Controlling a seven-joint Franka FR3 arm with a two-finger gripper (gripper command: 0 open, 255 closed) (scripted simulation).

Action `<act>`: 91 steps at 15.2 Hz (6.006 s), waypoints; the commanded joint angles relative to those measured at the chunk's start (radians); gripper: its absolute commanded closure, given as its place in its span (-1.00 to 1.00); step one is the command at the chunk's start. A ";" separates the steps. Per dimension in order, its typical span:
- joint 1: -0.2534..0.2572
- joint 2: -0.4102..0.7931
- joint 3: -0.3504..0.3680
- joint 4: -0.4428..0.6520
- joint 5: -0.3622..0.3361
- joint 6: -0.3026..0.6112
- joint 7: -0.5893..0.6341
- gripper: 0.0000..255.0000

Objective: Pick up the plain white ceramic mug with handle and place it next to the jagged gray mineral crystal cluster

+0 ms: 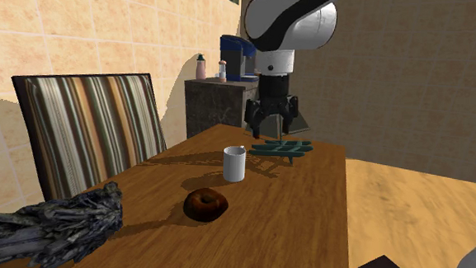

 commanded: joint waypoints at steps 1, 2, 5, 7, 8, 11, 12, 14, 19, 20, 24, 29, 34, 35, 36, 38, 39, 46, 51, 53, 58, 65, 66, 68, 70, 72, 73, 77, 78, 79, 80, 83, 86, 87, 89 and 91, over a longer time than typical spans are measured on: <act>0.004 0.069 0.008 0.032 -0.001 0.045 0.010 -1.00; 0.006 0.104 0.012 0.050 -0.002 0.064 0.015 -1.00; 0.012 0.210 0.023 0.112 -0.008 0.117 0.030 -1.00; 0.017 0.282 0.029 0.160 -0.013 0.147 0.041 -1.00; 0.019 0.318 0.032 0.186 -0.017 0.160 0.046 -1.00; 0.028 0.428 0.039 0.272 -0.028 0.191 0.061 -1.00; 0.032 0.464 0.040 0.303 -0.032 0.200 0.066 -1.00; 0.040 0.539 0.043 0.371 -0.041 0.212 0.075 -1.00; 0.044 0.592 0.042 0.377 -0.049 0.261 0.081 -1.00; 0.044 0.598 0.041 0.372 -0.050 0.272 0.082 -1.00; 0.044 0.616 0.039 0.361 -0.054 0.301 0.084 -1.00; 0.044 0.616 0.039 0.361 -0.054 0.301 0.084 -1.00; 0.044 0.616 0.039 0.361 -0.054 0.301 0.084 1.00; 0.044 0.616 0.039 0.361 -0.054 0.301 0.084 1.00; 0.044 0.616 0.039 0.361 -0.054 0.301 0.084 1.00; 0.044 0.616 0.039 0.361 -0.054 0.301 0.084 1.00; 0.044 0.616 0.039 0.361 -0.054 0.300 0.084 1.00; 0.043 0.580 0.042 0.395 -0.046 0.232 0.078 1.00; 0.042 0.555 0.044 0.429 -0.041 0.172 0.073 1.00; 0.042 0.547 0.044 0.445 -0.039 0.148 0.071 1.00; 0.042 0.528 0.046 0.488 -0.035 0.087 0.067 1.00; 0.042 0.511 0.047 0.559 -0.030 -0.001 0.062 1.00; 0.042 0.509 0.047 0.570 -0.030 -0.014 0.062 1.00; 0.042 0.507 0.047 0.594 -0.029 -0.040 0.060 1.00; 0.042 0.505 0.048 0.618 -0.029 -0.066 0.059 1.00; 0.043 0.504 0.048 0.644 -0.028 -0.093 0.058 1.00; 0.043 0.504 0.048 0.657 -0.028 -0.106 0.058 1.00; 0.044 0.507 0.048 0.714 -0.028 -0.161 0.056 1.00; 0.044 0.508 0.049 0.730 -0.028 -0.175 0.056 1.00; 0.045 0.509 0.049 0.745 -0.028 -0.189 0.055 1.00; 0.045 0.511 0.049 0.761 -0.028 -0.203 0.055 1.00; 0.046 0.518 0.049 0.807 -0.029 -0.242 0.054 1.00; 0.074 0.436 0.069 0.696 -0.024 -0.215 0.104 1.00; 0.083 0.411 0.077 0.664 -0.022 -0.208 0.122 1.00; 0.101 0.364 0.093 0.604 -0.018 -0.196 0.157 1.00; 0.120 0.321 0.110 0.551 -0.013 -0.187 0.193 1.00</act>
